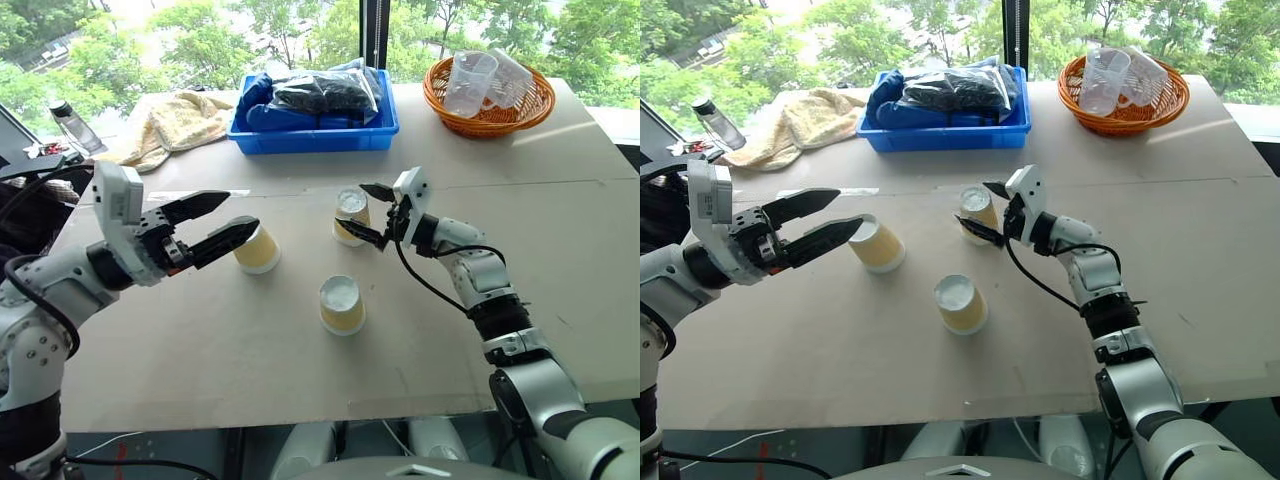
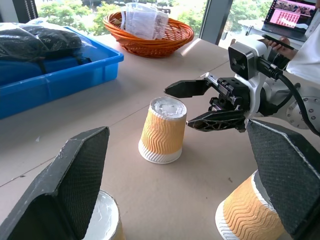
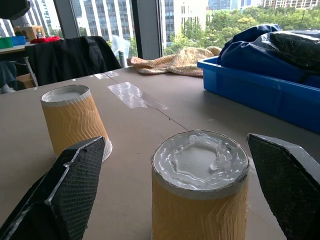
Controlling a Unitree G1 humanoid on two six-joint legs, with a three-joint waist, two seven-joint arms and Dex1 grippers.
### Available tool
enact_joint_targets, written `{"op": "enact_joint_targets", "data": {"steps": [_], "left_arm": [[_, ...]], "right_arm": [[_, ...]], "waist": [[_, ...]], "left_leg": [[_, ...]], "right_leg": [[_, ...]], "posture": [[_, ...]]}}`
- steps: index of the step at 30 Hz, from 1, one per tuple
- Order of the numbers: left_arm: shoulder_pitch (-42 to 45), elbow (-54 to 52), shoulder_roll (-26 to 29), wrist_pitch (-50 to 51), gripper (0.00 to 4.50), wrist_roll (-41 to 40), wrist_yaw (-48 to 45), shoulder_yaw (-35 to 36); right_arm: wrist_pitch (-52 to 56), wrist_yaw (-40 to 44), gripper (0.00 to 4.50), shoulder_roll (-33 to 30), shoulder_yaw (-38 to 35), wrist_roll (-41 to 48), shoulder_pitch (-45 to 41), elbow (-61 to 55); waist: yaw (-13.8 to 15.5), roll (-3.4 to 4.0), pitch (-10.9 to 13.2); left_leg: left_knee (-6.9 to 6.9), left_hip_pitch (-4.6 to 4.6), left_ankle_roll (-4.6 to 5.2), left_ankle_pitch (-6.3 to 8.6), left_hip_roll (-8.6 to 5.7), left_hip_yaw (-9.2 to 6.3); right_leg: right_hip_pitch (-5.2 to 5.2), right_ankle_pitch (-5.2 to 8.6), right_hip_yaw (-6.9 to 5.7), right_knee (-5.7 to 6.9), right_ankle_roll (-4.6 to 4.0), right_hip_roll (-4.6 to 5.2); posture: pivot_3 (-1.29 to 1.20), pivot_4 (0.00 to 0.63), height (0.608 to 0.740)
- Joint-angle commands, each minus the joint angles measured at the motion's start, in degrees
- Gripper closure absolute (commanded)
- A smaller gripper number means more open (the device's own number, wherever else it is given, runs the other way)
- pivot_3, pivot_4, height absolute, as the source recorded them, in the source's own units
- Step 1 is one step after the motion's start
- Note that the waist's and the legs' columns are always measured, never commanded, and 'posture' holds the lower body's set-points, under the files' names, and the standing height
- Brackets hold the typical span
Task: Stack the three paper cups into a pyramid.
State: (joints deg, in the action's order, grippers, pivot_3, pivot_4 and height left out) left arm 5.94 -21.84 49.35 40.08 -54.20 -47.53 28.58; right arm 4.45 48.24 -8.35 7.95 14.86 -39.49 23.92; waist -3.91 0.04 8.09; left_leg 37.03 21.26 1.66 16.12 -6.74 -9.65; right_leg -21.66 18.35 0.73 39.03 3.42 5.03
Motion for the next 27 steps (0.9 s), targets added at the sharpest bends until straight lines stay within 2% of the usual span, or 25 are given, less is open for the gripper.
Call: {"op": "enact_joint_targets", "data": {"steps": [1, 15, 16, 17, 18, 21, 22, 27], "left_arm": [[-0.8, -1.6, 1.0, -1.2, 0.00, 0.4, -1.5, 1.6], [-1.7, -0.9, 1.3, -2.5, 0.00, 2.2, -4.1, 1.5], [-1.7, -0.9, 1.3, -2.6, 0.00, 2.3, -4.2, 1.5], [-1.7, -0.8, 1.3, -2.7, 0.00, 2.4, -4.3, 1.5], [-1.7, -0.8, 1.3, -2.7, 0.00, 2.6, -4.4, 1.4], [-1.9, -0.7, 1.2, -2.8, 0.00, 2.8, -4.8, 1.3], [-1.9, -0.7, 1.2, -2.9, 0.00, 2.9, -5.0, 1.2], [-2.3, -1.2, 1.3, -3.1, 0.00, 3.3, -6.2, 0.7]], "right_arm": [[-1.8, -1.0, 0.01, 0.9, -0.4, -1.4, -2.6, 2.4], [-4.7, -3.6, 0.01, 4.4, -1.3, -3.1, -5.8, 9.1], [-4.9, -3.7, 0.40, 4.6, -1.3, -3.2, -6.1, 9.3], [-5.0, -3.7, 0.55, 4.8, -1.4, -3.2, -6.2, 9.5], [-5.2, -3.6, 0.89, 4.9, -1.5, -3.2, -6.3, 9.6], [-5.4, -3.2, 2.21, 4.9, -1.5, -3.0, -6.1, 9.2], [-5.5, -3.3, 2.43, 4.7, -1.5, -3.2, -5.9, 8.8], [-4.8, -2.2, 2.43, 1.8, -1.9, -2.6, -3.5, 4.1]], "waist": [[-0.1, 0.00, 0.0], [-0.2, 0.01, 0.0], [-0.2, 0.01, 0.0], [-0.2, 0.01, 0.0], [-0.2, 0.01, 0.0], [-0.1, 0.01, 0.0], [-0.1, 0.01, 0.0], [-0.1, 0.01, 0.0]], "left_leg": [[0.00, 0.00, 0.00, 0.00, 0.00, 0.00], [0.04, 0.00, 0.00, 0.00, -0.01, -0.01], [0.04, 0.00, 0.00, 0.00, -0.01, -0.01], [0.05, 0.00, 0.00, 0.00, -0.01, -0.01], [0.05, 0.00, 0.00, 0.00, -0.01, -0.01], [0.05, 0.00, -0.01, 0.00, -0.01, -0.02], [0.05, 0.00, 0.00, 0.00, -0.01, -0.01], [0.06, 0.00, -0.01, 0.00, -0.02, -0.03]], "right_leg": [[0.00, 0.00, 0.01, 0.01, 0.00, -0.01], [-0.03, 0.00, 0.06, 0.07, -0.01, -0.03], [-0.03, 0.00, 0.06, 0.08, 0.00, -0.03], [-0.03, 0.00, 0.06, 0.08, -0.01, -0.03], [-0.03, 0.00, 0.06, 0.08, -0.01, -0.03], [-0.03, 0.00, 0.05, 0.08, -0.01, -0.03], [-0.03, 0.00, 0.05, 0.08, -0.01, -0.03], [-0.03, 0.00, 0.04, 0.08, 0.00, -0.03]], "posture": [[0.00, 0.150, 0.740], [0.00, 0.150, 0.740], [0.00, 0.150, 0.740], [0.00, 0.150, 0.740], [0.00, 0.150, 0.740], [0.00, 0.150, 0.740], [0.00, 0.150, 0.740], [0.00, 0.150, 0.740]]}}
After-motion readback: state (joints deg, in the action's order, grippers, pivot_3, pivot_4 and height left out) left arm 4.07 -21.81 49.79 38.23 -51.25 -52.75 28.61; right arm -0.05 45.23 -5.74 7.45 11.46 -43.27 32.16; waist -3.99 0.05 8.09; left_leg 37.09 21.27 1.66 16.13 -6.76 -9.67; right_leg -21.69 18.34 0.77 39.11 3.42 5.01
